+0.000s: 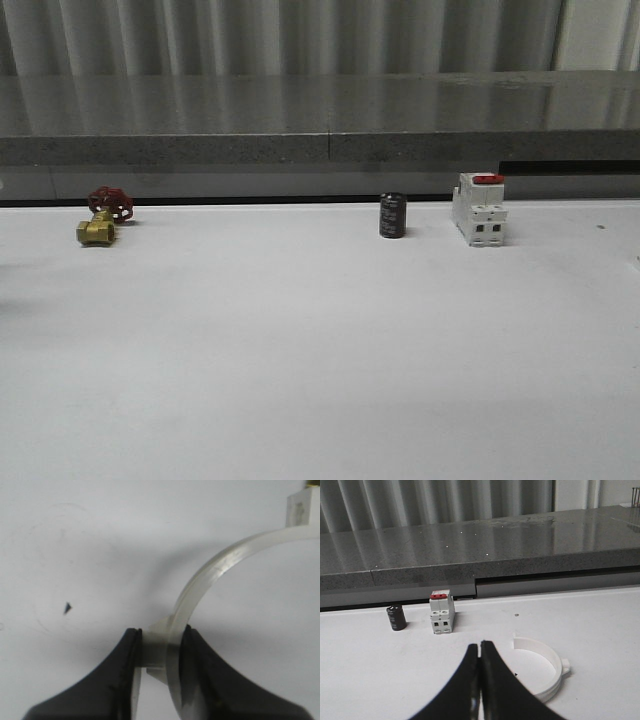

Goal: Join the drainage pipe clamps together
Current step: 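Grasp the white half-ring clamp by its end tab with the left gripper, then set the half-ring down in the table center and open the left gripper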

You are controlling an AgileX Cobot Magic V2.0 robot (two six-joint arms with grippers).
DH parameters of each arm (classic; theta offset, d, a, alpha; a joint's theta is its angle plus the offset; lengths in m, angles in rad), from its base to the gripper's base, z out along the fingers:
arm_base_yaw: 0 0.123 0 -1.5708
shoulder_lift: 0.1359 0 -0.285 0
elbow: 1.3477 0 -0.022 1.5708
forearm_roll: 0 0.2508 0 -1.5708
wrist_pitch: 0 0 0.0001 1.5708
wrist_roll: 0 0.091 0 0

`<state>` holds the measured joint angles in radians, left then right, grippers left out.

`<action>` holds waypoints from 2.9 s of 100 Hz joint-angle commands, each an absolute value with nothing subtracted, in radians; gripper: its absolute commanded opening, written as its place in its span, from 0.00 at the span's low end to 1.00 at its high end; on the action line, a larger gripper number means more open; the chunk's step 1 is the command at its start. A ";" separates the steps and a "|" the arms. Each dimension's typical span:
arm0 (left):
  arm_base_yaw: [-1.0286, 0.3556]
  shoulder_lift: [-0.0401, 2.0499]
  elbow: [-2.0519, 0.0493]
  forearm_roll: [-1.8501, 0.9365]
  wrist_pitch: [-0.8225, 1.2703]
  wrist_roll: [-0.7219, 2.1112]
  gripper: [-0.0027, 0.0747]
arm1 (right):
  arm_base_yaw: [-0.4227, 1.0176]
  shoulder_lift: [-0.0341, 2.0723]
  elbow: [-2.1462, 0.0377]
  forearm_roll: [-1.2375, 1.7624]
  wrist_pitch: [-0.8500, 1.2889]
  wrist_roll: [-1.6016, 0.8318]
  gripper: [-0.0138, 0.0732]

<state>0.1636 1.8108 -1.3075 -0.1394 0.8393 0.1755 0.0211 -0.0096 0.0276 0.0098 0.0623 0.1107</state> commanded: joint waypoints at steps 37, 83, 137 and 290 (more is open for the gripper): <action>-0.355 1.740 -1.307 -0.047 0.697 -0.238 0.02 | 0.020 -0.029 0.010 0.000 -0.016 0.103 0.08; -0.496 1.876 -1.313 0.054 0.643 -0.422 0.02 | 0.020 -0.029 0.010 0.000 -0.016 0.103 0.08; -0.496 1.944 -1.313 0.041 0.651 -0.422 0.02 | 0.020 -0.029 0.010 0.000 -0.016 0.103 0.08; -0.008 1.216 -1.161 -0.195 0.598 0.203 0.79 | 0.020 -0.029 0.010 0.000 -0.016 0.103 0.08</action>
